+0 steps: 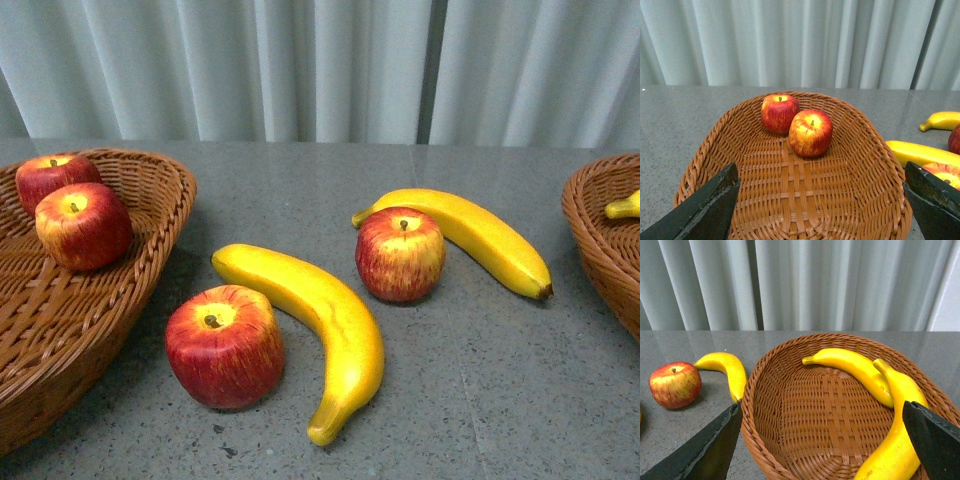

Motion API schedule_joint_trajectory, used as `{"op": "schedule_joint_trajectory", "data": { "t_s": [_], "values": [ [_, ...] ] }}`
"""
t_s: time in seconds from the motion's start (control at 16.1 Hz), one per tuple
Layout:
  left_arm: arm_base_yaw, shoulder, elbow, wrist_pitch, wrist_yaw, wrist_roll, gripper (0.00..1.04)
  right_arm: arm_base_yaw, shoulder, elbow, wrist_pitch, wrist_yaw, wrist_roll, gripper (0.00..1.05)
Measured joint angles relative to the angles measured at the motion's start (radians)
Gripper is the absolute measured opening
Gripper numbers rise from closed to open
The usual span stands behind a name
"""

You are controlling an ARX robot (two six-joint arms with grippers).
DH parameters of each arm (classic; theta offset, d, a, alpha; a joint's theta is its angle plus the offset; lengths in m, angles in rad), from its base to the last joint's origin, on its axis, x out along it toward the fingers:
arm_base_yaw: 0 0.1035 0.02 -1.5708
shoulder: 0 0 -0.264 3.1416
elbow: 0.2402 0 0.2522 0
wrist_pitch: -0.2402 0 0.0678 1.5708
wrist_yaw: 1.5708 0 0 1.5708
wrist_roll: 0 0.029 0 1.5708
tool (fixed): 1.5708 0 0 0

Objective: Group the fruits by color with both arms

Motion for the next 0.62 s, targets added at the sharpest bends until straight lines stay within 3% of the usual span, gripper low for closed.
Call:
{"op": "schedule_joint_trajectory", "data": {
  "t_s": [0.62],
  "values": [
    [0.000, 0.000, 0.000, 0.000, 0.000, 0.000, 0.98, 0.000, 0.000, 0.000, 0.000, 0.000, 0.000, 0.98]
  ]
}}
